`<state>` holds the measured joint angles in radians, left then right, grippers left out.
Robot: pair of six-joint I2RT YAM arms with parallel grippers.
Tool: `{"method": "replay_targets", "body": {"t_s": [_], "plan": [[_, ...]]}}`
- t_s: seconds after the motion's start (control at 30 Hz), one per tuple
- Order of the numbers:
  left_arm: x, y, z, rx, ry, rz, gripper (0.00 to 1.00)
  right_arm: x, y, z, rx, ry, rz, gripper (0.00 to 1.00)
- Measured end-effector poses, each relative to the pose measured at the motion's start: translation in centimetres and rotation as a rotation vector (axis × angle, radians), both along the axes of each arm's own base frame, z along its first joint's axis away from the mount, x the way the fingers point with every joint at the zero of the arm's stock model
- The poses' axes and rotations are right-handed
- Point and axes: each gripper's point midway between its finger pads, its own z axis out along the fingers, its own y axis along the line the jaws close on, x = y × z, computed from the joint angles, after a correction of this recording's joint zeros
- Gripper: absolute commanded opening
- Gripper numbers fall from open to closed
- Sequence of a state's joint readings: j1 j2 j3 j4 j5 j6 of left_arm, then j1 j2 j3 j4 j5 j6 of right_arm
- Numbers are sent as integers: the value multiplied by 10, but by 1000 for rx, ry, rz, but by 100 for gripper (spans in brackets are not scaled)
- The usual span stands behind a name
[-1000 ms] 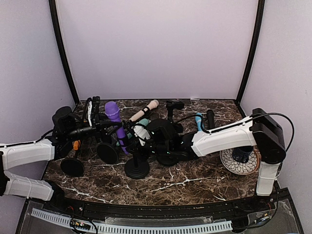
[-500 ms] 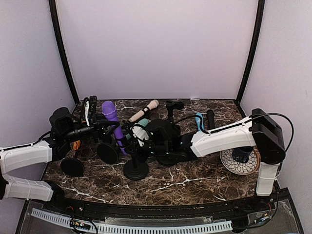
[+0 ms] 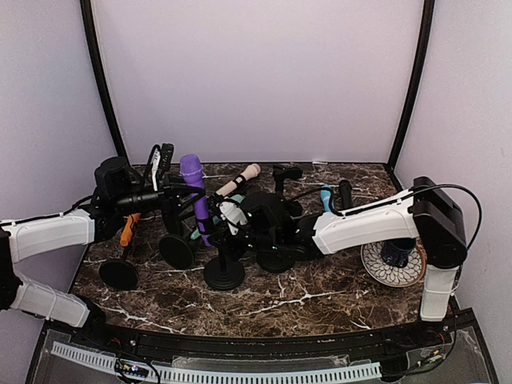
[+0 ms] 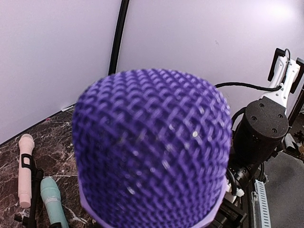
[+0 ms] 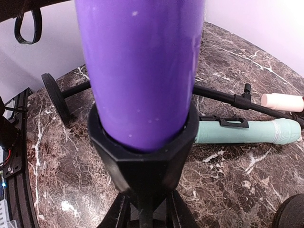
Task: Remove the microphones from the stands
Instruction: Remove the microphone from the microphone stand.
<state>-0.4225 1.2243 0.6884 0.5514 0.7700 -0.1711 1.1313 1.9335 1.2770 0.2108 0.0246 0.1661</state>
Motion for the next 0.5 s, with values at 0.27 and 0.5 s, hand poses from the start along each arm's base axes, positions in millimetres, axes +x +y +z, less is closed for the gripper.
{"method": "replay_targets", "body": {"t_s": [0.27,0.5], "plan": [[-1,2,5,1,-34,4,0,2,0,-1,-2,1,-15,0],[-7,11,25,-39,-108,24,0,5,2,-3,-7,5,-28,0]]}}
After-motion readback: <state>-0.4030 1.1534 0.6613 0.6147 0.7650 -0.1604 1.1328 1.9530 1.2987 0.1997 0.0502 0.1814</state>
